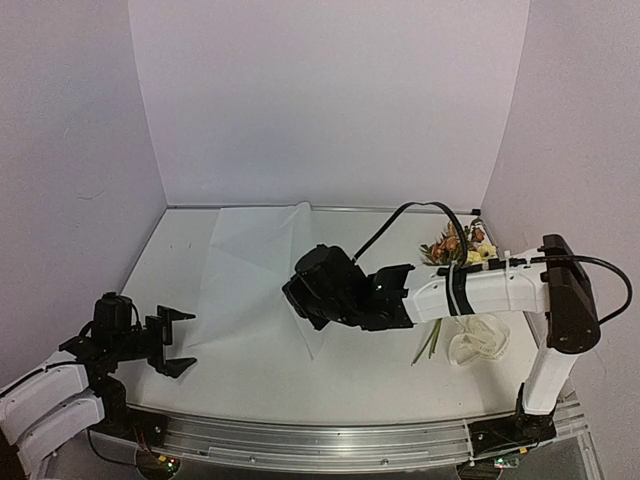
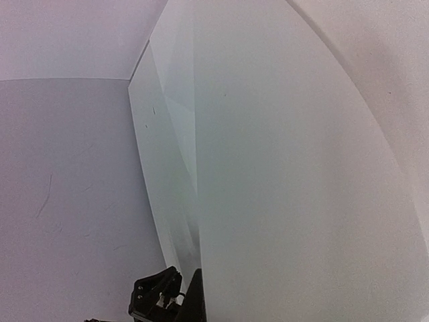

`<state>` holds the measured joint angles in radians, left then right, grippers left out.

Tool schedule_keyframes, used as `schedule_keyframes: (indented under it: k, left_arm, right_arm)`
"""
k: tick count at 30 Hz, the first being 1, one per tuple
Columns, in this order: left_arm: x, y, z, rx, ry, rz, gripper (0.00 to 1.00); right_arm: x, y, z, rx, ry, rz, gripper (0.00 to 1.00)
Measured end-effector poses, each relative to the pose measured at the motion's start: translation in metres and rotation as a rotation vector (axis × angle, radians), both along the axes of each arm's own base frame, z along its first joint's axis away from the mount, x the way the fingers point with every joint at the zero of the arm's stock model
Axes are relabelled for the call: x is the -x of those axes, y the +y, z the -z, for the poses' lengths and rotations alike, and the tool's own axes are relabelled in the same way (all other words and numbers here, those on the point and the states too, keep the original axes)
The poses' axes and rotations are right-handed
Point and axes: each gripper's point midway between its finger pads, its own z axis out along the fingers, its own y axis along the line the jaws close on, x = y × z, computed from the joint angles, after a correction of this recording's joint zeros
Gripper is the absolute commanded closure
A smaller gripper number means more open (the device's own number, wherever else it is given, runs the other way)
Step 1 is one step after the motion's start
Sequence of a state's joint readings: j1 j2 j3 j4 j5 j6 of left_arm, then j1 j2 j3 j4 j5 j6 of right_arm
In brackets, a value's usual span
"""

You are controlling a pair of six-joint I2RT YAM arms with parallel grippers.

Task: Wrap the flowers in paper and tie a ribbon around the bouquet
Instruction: Pass from the right arm to the left, then unfold the folded wrapping paper at the center of the board.

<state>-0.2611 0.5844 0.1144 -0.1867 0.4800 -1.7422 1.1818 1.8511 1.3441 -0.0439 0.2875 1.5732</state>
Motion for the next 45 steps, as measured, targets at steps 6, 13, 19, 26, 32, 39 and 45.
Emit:
schedule_keyframes:
  k: [6, 13, 19, 26, 32, 39, 45]
  left_arm:
    - [-0.007, 0.000, 0.000, 0.005, -0.013, -0.017, 0.00]
    - [-0.016, 0.004, -0.003, -0.008, -0.050, -0.046, 0.17]
    - [-0.023, 0.013, 0.005, -0.043, -0.064, -0.104, 0.39]
    - [-0.031, 0.023, 0.014, -0.104, -0.069, -0.154, 0.71]
    - [-0.046, 0.034, -0.001, -0.202, -0.158, -0.170, 1.00]
    - [-0.091, 0.044, -0.098, -0.470, -0.467, -0.117, 1.00]
    - [-0.131, 0.027, -0.217, -0.723, -0.829, 0.066, 1.00]
  right_arm:
    - [0.000, 0.008, -0.006, -0.080, 0.040, -0.008, 1.00]
    - [0.005, 0.017, -0.011, -0.157, 0.085, -0.023, 1.00]
    - [0.009, 0.018, -0.007, -0.198, 0.114, -0.021, 1.00]
    - [0.012, 0.012, -0.004, -0.209, 0.125, -0.016, 1.00]
    - [0.017, 0.009, 0.003, -0.204, 0.137, -0.033, 0.73]
    - [0.030, -0.013, 0.013, -0.110, 0.115, -0.098, 0.28]
    - [0.036, -0.051, -0.006, -0.003, 0.030, -0.154, 0.17]
